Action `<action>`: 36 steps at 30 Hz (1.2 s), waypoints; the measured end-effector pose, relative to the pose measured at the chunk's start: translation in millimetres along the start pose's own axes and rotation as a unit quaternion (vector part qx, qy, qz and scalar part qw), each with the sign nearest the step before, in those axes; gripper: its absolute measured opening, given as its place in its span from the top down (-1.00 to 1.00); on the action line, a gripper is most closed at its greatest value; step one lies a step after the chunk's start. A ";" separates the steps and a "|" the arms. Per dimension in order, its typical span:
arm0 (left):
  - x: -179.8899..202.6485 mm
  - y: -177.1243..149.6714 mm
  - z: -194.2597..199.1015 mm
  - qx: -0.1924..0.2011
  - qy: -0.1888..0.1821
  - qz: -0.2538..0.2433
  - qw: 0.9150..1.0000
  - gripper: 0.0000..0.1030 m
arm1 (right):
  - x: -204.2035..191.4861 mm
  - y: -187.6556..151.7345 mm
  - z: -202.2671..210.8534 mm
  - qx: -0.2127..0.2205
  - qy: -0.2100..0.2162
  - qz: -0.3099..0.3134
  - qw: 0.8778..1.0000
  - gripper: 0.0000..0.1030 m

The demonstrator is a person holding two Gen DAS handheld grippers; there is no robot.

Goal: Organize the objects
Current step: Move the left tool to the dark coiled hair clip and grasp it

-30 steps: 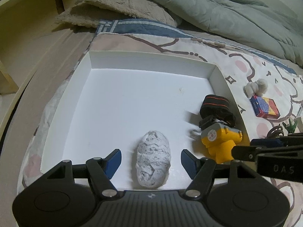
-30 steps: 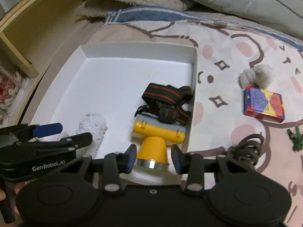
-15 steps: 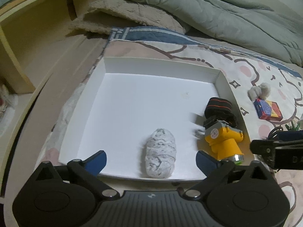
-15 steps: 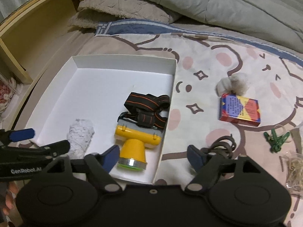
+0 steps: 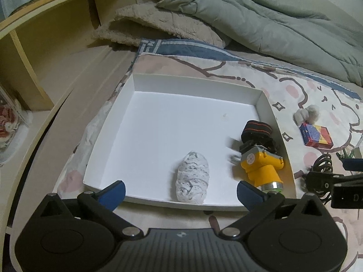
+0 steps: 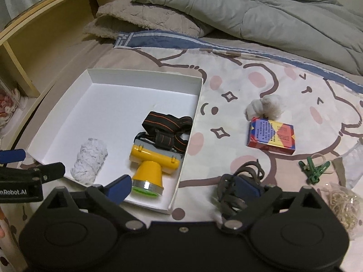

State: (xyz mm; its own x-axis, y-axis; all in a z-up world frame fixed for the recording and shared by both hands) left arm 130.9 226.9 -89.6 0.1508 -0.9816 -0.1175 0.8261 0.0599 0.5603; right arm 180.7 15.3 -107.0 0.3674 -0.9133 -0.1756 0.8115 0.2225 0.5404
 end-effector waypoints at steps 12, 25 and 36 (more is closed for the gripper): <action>29.1 5.2 11.0 0.007 -0.014 -0.004 1.000 -1.00 | 40.1 -0.5 27.3 0.010 -0.015 -0.003 1.000 -0.93; 91.9 24.5 15.4 0.022 -0.043 -0.015 0.999 -1.00 | 130.4 -7.0 54.7 0.020 -0.059 -0.036 0.997 -0.93; 159.7 40.0 27.4 0.044 -0.073 -0.035 0.996 -1.00 | 205.2 -16.7 80.1 0.034 -0.086 -0.081 0.992 -0.93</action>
State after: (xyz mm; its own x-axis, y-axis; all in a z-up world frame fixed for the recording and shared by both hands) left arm 173.2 67.6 -63.4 0.0080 -0.9991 -0.0413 0.7804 -0.0196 0.6250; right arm 206.1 -203.1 -86.1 0.1473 -0.9812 -0.1251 0.8190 0.0501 0.5716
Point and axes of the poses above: each gripper's, at about its wrist camera, not at the fingertips, and z roughly against the way its jaws point, x to its right, y to its top, the point moved 8 cm from there along -z, roughly the way its jaws point, and after that the axes turned 5 degrees about -z, right-handed, at the moved point
